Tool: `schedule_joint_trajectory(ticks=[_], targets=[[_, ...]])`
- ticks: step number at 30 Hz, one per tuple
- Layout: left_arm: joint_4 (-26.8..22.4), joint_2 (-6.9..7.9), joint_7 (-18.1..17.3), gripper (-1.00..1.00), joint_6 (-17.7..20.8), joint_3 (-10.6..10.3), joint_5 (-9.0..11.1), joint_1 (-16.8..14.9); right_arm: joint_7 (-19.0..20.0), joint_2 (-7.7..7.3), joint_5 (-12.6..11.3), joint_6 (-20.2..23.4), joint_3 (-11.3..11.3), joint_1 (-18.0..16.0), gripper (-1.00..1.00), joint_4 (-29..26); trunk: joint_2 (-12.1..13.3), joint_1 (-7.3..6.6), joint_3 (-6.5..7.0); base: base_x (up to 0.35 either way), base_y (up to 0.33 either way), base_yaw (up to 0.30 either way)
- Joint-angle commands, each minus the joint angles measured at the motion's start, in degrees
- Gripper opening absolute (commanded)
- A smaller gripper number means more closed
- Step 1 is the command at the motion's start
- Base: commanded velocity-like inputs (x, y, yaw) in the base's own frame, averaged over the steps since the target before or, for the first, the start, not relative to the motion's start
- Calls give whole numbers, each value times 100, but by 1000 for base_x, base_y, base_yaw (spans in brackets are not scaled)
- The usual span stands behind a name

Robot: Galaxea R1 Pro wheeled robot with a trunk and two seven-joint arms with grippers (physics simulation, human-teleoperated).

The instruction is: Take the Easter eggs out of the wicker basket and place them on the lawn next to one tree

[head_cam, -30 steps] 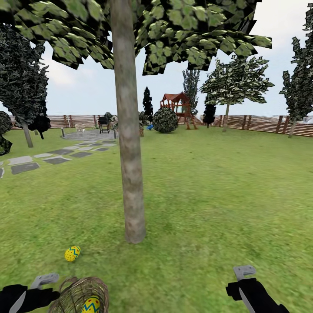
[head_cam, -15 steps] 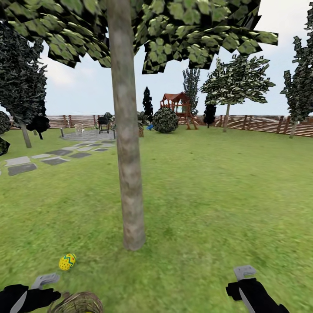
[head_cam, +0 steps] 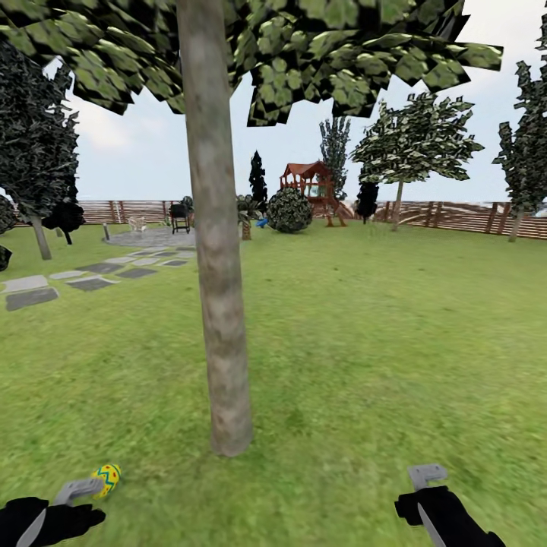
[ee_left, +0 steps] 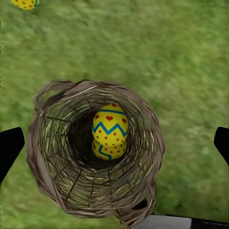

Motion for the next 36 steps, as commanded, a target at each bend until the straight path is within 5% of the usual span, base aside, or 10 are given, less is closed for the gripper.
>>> schedule_joint_trajectory(ticks=[1,11,20,36], targets=[[-7,6,-31,100,37,44,-48,0,-20,-6,16,34,31,-1,100,-6,-2,5,-2,285,0,0],[63,136,-32,100,45,18,-73,0,-20,-2,19,34,34,-1,100,-6,-2,5,-2,61,0,0],[69,151,-31,100,46,23,-403,0,-20,-6,19,35,32,-1,100,-6,-2,5,-2,1,0,0],[68,144,-39,100,51,43,-390,0,-20,-6,19,34,27,-1,100,-6,-2,5,-2,0,0,0]])
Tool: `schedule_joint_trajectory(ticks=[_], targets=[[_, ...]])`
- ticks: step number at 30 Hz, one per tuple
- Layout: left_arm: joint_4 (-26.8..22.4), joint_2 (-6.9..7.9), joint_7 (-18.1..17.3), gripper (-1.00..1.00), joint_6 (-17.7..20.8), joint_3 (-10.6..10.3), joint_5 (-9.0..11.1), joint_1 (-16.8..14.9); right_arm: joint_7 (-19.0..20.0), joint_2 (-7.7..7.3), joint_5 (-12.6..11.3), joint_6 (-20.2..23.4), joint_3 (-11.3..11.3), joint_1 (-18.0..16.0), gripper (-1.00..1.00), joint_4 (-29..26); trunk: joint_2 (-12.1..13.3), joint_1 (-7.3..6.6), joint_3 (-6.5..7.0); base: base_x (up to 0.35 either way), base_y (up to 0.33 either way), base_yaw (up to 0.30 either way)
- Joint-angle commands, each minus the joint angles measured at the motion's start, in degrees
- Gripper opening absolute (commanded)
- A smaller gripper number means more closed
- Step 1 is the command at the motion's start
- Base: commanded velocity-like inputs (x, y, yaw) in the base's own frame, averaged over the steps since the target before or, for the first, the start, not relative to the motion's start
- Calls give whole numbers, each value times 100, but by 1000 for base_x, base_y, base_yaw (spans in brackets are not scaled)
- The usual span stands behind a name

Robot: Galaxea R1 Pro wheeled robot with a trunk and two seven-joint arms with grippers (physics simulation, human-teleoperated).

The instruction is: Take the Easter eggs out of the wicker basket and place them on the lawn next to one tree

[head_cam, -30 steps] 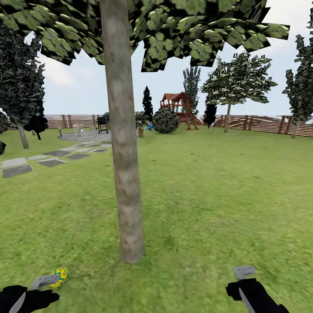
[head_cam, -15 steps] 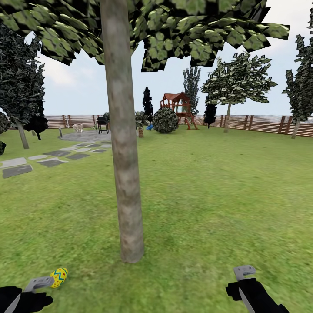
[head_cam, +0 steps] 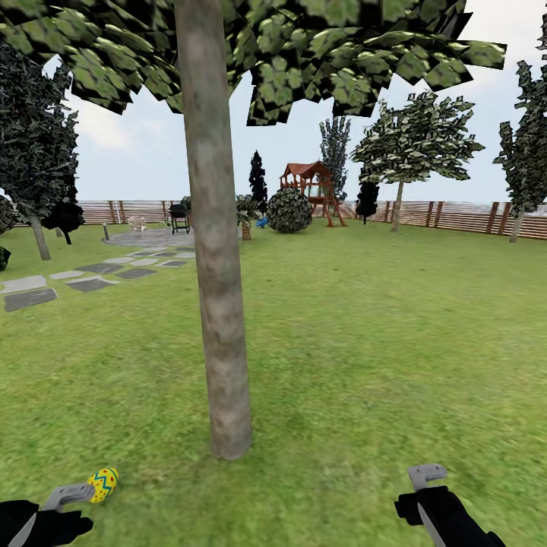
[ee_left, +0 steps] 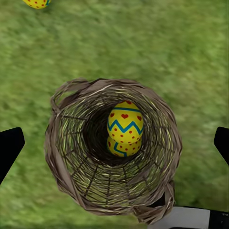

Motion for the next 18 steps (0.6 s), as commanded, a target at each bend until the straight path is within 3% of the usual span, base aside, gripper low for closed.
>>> schedule_joint_trajectory(ticks=[1,18], targets=[[-10,-3,-35,100,34,52,-59,0,-20,-6,15,35,29,-1,100,-6,-44,24,-20,0,0,0],[-10,6,-36,100,35,62,-53,0,-20,-6,15,37,28,-1,100,-6,-725,397,-325,0,0,0]])
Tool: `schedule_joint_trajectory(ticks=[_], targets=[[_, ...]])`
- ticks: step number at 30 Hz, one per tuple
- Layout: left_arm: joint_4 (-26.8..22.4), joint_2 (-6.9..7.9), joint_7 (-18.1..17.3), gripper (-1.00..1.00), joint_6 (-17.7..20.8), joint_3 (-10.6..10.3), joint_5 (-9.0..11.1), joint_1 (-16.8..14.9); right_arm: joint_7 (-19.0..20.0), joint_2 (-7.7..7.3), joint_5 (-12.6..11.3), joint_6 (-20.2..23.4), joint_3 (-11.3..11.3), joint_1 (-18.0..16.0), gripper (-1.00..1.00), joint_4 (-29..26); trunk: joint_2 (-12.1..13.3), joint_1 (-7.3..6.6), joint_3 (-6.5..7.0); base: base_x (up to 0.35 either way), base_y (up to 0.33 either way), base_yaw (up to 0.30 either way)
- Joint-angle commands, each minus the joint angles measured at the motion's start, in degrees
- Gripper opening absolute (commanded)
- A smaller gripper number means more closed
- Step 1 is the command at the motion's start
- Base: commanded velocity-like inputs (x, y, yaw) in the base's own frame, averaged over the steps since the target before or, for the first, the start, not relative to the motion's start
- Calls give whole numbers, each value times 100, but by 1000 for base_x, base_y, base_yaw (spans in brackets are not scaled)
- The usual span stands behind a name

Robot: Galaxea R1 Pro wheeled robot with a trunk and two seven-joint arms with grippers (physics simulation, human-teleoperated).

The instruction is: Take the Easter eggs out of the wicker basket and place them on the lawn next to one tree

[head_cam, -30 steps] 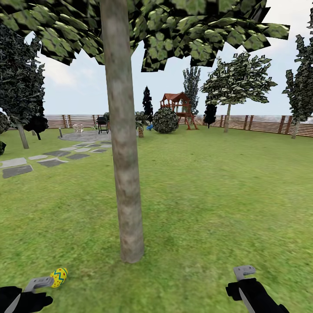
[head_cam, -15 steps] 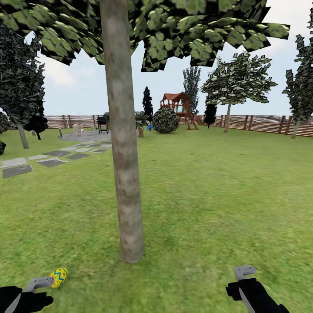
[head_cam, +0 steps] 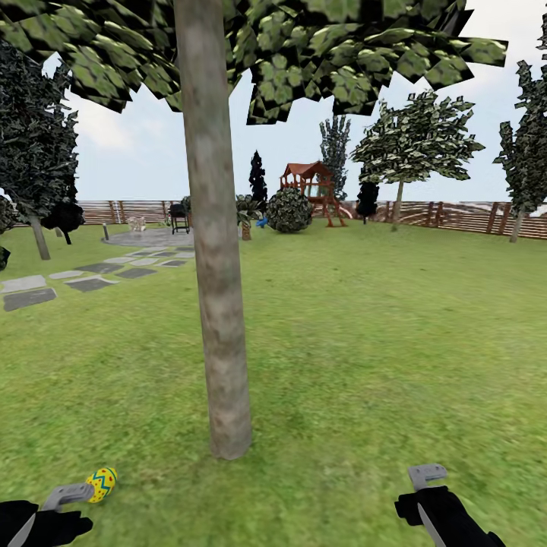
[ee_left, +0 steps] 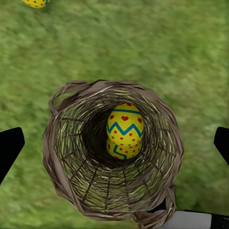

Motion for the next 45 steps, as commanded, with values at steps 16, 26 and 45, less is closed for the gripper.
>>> schedule_joint_trajectory(ticks=[16,26,45], targets=[[-2,-95,-35,100,33,45,-54,-3,-20,-7,15,34,28,-4,100,-8,-653,354,-299,0,0,0],[-10,-100,-35,100,33,45,-45,-3,-20,-7,15,35,30,-4,100,-10,-1054,574,-479,0,0,0],[-11,-100,-35,100,33,61,-39,-3,-20,-7,15,37,27,-4,100,-11,-1816,991,-820,-187,17,0]])
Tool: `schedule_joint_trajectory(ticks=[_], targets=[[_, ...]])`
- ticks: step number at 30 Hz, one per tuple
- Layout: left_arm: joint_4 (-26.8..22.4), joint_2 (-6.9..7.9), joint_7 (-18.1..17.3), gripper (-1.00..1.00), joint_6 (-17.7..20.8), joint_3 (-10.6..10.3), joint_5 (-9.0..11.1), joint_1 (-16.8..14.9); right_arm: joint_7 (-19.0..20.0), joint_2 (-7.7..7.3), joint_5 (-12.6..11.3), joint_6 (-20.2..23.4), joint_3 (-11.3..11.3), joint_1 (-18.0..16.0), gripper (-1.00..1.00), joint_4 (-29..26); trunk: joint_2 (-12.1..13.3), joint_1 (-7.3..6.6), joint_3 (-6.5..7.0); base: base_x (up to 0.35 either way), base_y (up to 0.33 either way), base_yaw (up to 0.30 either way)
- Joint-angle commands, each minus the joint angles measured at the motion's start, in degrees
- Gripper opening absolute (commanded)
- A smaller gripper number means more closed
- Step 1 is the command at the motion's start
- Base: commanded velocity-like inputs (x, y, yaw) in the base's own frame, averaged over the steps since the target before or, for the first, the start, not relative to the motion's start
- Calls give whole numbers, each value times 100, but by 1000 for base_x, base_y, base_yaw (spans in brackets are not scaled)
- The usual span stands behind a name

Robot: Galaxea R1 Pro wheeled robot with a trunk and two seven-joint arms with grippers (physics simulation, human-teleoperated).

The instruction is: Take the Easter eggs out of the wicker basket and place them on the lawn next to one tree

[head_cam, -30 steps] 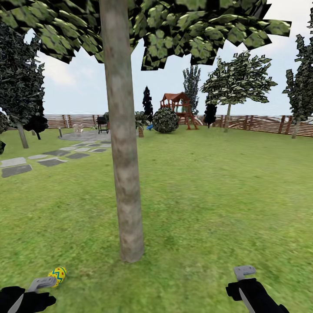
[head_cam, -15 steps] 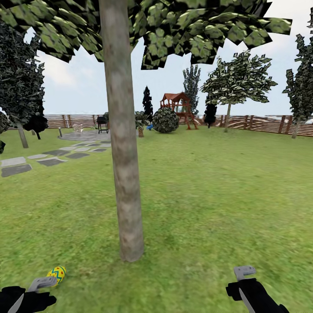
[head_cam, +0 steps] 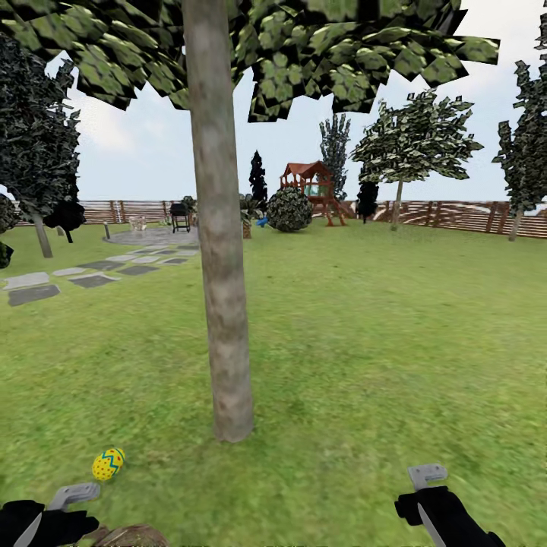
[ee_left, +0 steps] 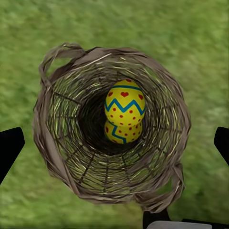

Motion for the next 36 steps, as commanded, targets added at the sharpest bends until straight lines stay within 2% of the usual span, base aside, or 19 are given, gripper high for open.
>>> schedule_joint_trajectory(ticks=[1,3,20,32,36], targets=[[-11,-2,-35,100,33,50,-60,-3,-20,-7,15,35,29,-4,100,-8,-48,23,-27,-53,9,0],[-11,-2,-35,100,33,50,-60,-3,-20,-7,15,38,29,-4,100,-6,-128,67,-63,-22,4,0],[-18,-2,-35,100,33,51,-60,-3,-2,-65,-18,31,11,-4,100,20,-128,67,-63,-1,0,0],[-11,4,-35,100,33,59,-60,-3,-2,-25,-46,39,11,-4,100,22,-610,330,-279,-268,16,0],[-11,-1,-35,100,33,56,-56,-3,-2,-26,-53,41,6,-4,100,22,-770,418,-350,-102,17,0]])
